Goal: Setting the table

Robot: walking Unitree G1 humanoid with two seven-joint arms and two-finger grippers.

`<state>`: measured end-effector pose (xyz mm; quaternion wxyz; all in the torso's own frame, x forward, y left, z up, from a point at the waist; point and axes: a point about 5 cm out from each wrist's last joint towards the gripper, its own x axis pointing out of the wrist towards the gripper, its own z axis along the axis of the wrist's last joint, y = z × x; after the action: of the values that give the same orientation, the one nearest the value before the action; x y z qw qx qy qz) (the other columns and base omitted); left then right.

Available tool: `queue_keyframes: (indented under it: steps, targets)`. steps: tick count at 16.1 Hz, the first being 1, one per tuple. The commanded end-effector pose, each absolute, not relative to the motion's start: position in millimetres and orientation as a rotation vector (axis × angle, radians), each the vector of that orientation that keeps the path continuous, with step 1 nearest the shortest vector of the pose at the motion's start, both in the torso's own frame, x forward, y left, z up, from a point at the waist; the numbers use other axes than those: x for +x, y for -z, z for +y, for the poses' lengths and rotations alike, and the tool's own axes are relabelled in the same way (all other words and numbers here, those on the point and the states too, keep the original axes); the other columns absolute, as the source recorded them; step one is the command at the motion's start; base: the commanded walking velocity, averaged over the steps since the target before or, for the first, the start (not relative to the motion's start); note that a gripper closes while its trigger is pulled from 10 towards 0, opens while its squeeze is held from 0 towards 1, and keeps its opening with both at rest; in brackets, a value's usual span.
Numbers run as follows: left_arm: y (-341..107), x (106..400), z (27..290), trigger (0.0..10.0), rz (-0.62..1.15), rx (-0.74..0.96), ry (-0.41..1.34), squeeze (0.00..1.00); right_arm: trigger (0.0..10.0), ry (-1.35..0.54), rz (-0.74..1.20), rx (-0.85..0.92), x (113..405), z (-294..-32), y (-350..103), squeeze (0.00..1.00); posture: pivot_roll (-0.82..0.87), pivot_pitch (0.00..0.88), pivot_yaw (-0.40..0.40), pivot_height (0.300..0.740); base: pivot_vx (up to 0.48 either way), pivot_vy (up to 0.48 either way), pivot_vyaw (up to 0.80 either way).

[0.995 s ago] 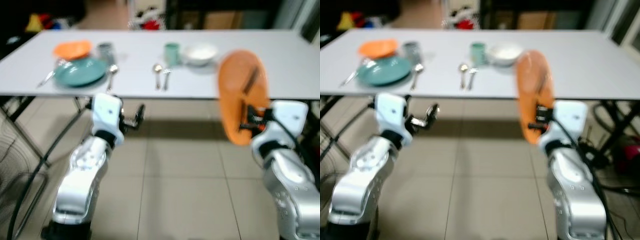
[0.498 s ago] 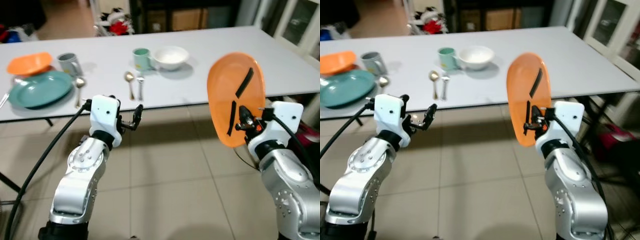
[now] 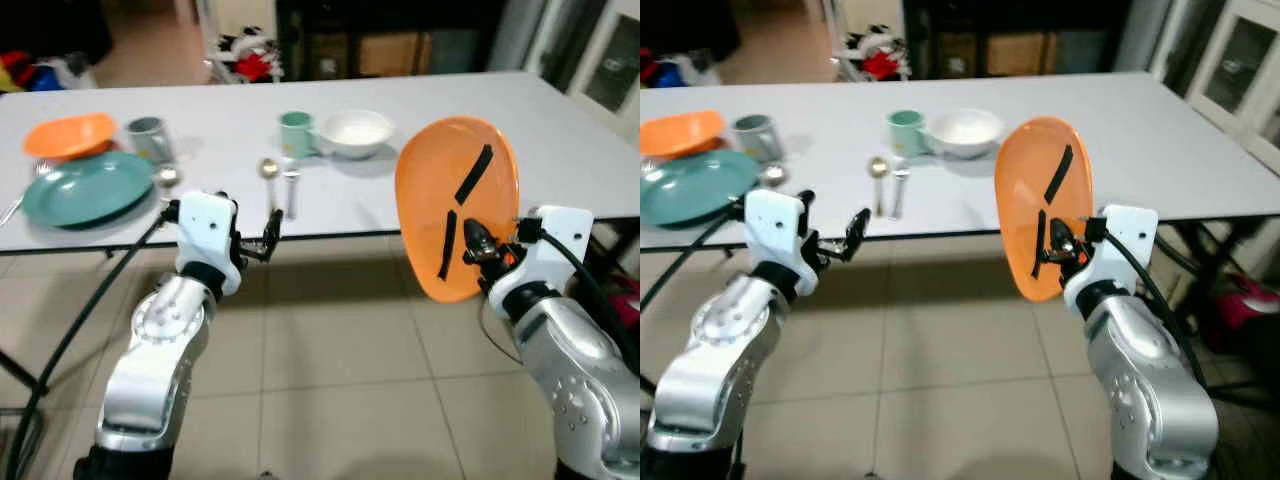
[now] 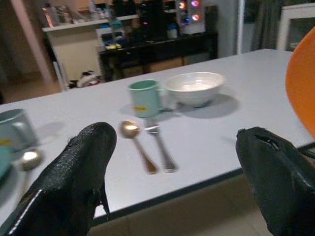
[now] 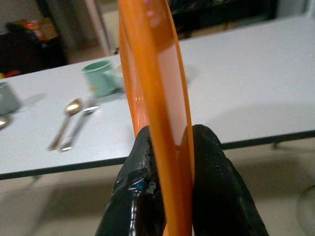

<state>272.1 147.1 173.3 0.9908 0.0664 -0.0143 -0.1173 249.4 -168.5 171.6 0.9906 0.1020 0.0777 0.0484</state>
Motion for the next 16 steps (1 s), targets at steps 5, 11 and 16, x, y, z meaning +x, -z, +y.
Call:
queue_keyframes:
  steps: [5, 11, 16]
  targets:
    - [-175.8, 272.6, 148.2, 10.0, -0.034, 0.142, 0.240, 0.00, 10.0, -0.145, 0.159, 0.252, 251.0, -162.6, -175.4, 0.00, 0.06, 0.000, 0.032, 0.740, 0.365, 0.000, 0.00]
    - [-173.8, 271.3, 148.7, 10.0, -0.028, 0.145, 0.244, 0.00, 10.0, -0.158, 0.183, 0.272, 250.0, -162.1, -172.9, 0.00, 0.06, 0.000, 0.026, 0.740, 0.371, 0.000, 0.00]
    - [-170.8, 269.0, 148.8, 10.0, -0.024, 0.141, 0.247, 0.00, 10.0, -0.173, 0.195, 0.269, 249.6, -161.9, -173.0, 0.00, 0.06, 0.000, 0.021, 0.740, 0.373, 0.000, 0.00]
